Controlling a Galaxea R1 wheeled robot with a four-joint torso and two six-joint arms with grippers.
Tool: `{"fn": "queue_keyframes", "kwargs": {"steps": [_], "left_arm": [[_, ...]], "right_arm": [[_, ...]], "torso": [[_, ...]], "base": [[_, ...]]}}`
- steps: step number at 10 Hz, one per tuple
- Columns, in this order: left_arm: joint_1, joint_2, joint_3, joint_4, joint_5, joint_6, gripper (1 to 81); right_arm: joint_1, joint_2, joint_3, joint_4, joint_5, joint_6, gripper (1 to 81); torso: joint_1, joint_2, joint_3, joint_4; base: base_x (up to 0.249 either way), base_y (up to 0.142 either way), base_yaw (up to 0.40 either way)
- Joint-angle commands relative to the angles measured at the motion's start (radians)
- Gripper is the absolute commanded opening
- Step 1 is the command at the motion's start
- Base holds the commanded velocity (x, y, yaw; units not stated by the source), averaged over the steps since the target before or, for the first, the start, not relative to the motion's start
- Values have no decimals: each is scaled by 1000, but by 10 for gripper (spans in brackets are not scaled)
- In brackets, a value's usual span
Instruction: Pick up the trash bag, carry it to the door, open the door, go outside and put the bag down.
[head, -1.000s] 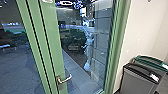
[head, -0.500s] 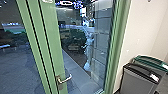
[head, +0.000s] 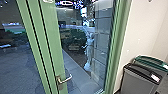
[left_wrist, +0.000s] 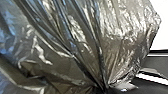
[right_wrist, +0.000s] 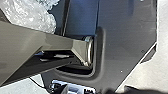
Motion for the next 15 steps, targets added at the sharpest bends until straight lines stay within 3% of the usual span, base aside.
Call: {"fn": "queue_keyframes", "kwargs": {"steps": [1,4,8,15], "left_arm": [[-50,2,5,4,64,3,10],[-46,-19,28,-1,63,5,10],[-39,-119,176,-4,63,5,10],[-38,-131,185,1,66,5,10]], "right_arm": [[36,13,10,-7,-61,-6,811],[34,-6,39,-7,-61,-11,811],[28,-139,244,-8,-61,-12,811],[20,-158,260,-16,-61,-15,811]], "torso": [[0,0,0,0],[0,0,0,0],[0,0,0,0],[0,0,0,0]], "base": [[0,0,302],[0,0,305],[0,0,305],[0,0,306]]}}
